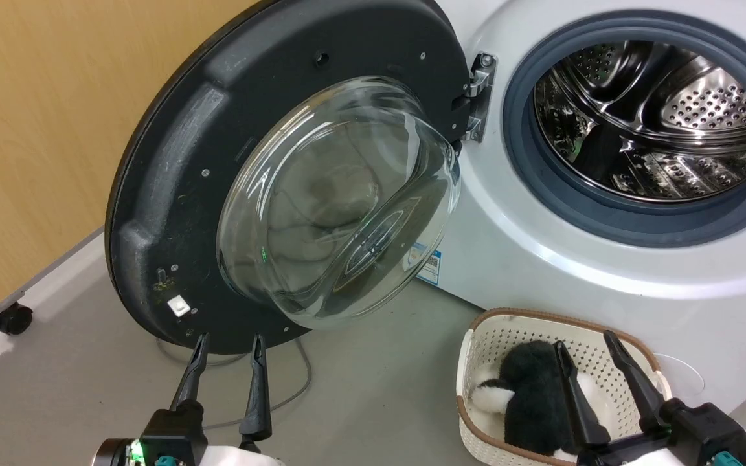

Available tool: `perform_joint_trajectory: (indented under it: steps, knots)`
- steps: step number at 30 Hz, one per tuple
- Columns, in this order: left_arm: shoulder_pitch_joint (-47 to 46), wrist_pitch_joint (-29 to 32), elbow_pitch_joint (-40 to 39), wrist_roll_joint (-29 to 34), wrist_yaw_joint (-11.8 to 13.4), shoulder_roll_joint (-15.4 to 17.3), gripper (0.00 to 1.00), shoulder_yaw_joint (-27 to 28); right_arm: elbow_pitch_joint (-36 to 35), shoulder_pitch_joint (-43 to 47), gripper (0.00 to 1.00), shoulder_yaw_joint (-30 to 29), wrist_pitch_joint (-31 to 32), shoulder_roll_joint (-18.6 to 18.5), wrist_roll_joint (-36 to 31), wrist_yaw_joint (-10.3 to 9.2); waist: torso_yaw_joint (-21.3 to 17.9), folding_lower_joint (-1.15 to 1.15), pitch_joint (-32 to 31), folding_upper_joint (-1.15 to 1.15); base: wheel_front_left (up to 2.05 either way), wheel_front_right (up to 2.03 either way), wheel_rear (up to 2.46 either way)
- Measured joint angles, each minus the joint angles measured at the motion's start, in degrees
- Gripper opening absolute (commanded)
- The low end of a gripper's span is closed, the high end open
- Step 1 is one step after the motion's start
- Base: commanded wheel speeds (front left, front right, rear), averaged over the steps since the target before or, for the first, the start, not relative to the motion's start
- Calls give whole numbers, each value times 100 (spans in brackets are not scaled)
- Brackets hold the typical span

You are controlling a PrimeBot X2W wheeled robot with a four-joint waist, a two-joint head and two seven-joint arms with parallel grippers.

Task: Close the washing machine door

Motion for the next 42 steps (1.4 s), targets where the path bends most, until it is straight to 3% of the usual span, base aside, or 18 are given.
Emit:
perform_joint_trajectory:
  steps: [1,2,3,7,13,17,20,26,30,32,36,42]
  knots:
    - [1,0,-2,-33,-23,0,92,-2,0,1,100,1,0,0,0,0,0,0,3,0,0,0,0]
    - [1,0,-9,-68,-37,0,38,-7,0,3,100,2,0,0,0,0,1,0,7,0,0,0,0]
    - [1,0,-33,-114,-78,0,0,-8,0,8,100,4,0,-1,0,0,2,0,13,0,0,0,0]
    - [-2,-1,-277,-313,-105,-5,0,158,-7,16,100,-1,0,-5,-1,0,12,0,60,0,0,0,0]
    - [-337,-2,-742,-448,-305,157,0,945,-57,15,100,-9,0,-58,-20,0,4,0,217,0,0,0,0]
    - [-968,-7,-511,-1025,-612,508,0,1723,-73,10,100,3,0,-147,-20,0,-72,0,363,0,0,0,0]
    - [-1540,166,44,-1923,-792,679,0,2279,-70,-18,100,40,0,-208,-20,0,-169,0,459,0,0,0,0]
    - [-2553,1444,1305,-3573,-982,1245,0,3070,-80,-116,100,109,-1,-286,-19,0,-404,0,654,0,0,0,0]
    - [-3077,2665,2121,-5001,-971,1296,0,3571,-93,-180,100,149,-1,-350,-19,0,-553,0,774,0,0,0,0]
    - [-3283,3214,2420,-5546,-842,1322,0,3771,-96,-180,100,141,-1,-379,-19,0,-615,0,825,0,0,0,0]
    - [-3470,4183,2819,-6282,-617,1478,0,4020,-96,-180,100,136,-1,-431,-19,0,-708,0,883,0,0,0,0]
    - [-3403,5491,2813,-6784,-603,1671,0,3924,-91,-180,100,104,-1,-441,-16,0,-760,0,836,0,0,0,0]
